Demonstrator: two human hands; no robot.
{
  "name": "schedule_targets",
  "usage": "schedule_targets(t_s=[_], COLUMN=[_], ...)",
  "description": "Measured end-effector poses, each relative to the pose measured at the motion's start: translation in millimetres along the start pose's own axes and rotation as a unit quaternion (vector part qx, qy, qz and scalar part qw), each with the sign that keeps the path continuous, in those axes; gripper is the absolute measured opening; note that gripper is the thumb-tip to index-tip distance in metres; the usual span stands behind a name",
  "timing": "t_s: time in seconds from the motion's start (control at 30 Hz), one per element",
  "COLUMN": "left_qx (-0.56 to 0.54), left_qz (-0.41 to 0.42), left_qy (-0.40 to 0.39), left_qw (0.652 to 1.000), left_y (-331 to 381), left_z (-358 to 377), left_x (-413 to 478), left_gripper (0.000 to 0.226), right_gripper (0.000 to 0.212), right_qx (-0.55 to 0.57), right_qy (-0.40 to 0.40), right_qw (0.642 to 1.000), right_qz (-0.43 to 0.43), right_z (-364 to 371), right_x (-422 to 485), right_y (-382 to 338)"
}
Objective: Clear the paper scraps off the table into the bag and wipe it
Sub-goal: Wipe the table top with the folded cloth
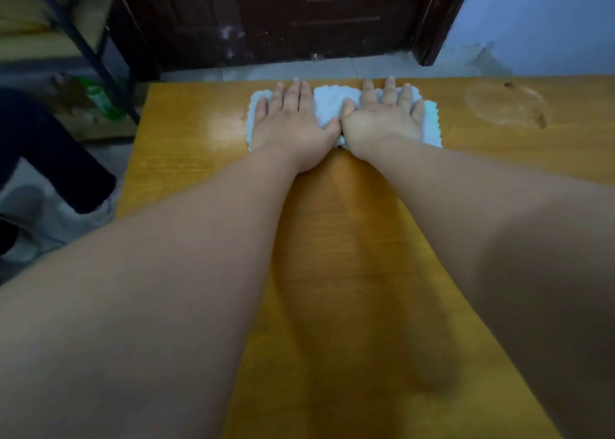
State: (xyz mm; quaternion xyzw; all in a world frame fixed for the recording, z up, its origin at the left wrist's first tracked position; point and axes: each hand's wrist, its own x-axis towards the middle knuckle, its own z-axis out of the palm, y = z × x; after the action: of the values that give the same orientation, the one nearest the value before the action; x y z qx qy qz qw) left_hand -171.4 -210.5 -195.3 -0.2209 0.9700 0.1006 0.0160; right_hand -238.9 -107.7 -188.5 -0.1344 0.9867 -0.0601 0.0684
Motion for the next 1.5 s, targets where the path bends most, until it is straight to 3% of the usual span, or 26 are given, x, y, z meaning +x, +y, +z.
schedule_targets(t_s=[0.2,0.6,1.03,1.5], left_qx=[-0.012,-0.007,0.007,-0.002], left_qz=[-0.069,-0.099,-0.115,-0.116], left_qy=[0.015,0.005,-0.021,-0.065], left_qw=[0.997,0.995,0.993,0.991], left_y=[-41,-112,-109,-62], left_z=[-6,-17,-15,-6], left_x=[-31,-94,-174,-284], left_gripper=[0.082,0.084,0.083,0.092], right_gripper=[0.060,0.060,0.060,0.060], right_qx=[0.000,-0.011,0.001,-0.026], right_qy=[-0.012,-0.031,-0.022,-0.075], right_qw=[1.000,0.994,0.986,0.976], right_qz=[-0.017,-0.103,-0.165,-0.203], right_z=[10,24,31,24], right_x=[-24,-81,-151,-256], right_y=[-46,-94,-72,-2])
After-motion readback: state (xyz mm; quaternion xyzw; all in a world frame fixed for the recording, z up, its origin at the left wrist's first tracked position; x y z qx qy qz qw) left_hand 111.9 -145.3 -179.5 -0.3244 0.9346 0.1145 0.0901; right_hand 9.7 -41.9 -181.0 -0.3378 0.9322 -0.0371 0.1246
